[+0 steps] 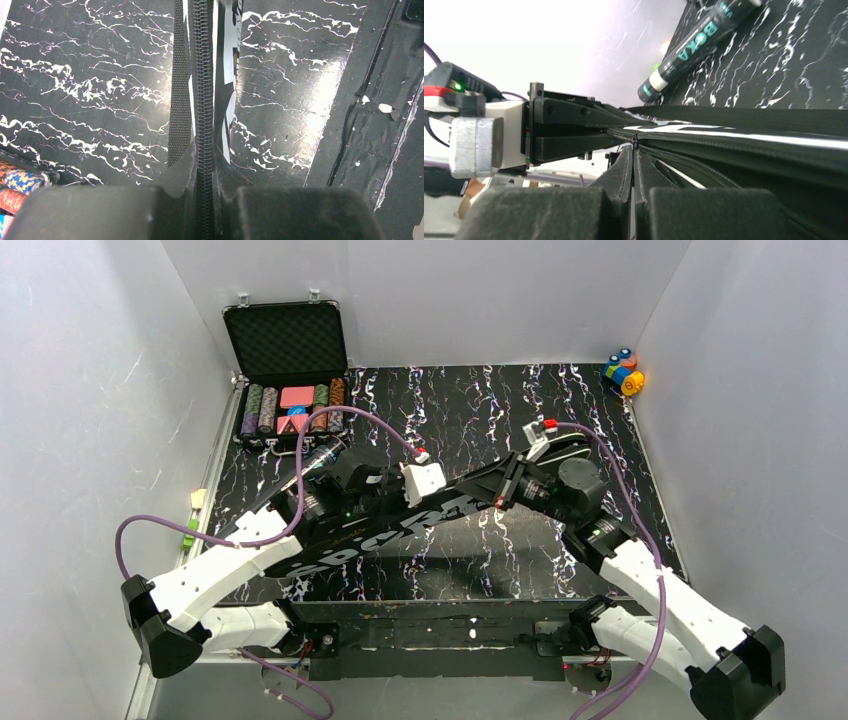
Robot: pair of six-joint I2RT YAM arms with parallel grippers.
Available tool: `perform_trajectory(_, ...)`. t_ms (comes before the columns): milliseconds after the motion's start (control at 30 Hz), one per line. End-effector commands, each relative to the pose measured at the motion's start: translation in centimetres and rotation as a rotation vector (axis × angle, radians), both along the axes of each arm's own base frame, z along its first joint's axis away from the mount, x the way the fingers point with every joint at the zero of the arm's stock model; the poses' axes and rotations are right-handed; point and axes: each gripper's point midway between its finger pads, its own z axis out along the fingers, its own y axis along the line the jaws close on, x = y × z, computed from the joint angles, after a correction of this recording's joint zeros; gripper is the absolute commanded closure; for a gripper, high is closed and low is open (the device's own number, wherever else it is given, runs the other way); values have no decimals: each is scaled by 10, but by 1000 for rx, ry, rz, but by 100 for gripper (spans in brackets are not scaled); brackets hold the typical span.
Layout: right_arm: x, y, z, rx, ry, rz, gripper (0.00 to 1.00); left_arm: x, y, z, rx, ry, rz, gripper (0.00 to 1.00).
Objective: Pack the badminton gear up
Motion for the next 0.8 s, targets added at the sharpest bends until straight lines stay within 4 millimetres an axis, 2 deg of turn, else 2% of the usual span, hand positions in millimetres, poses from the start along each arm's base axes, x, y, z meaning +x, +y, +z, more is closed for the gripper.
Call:
perform_trajectory(0,16,-29,8,0,-37,-108,99,2,-2,42,-94,-90,-7,100)
perform_trajectory(367,38,-95,11,-61,-41,-272,99,0,0,46,-98,-102,-14,100)
perform_trajectory(467,45,-117,6,-81,15,-334,99,-1,0,45,-97,-101,-19,100)
perform_trajectory(767,71,-176,10,-63,75,-495,99,-4,3,44,-97,-103,-23,100)
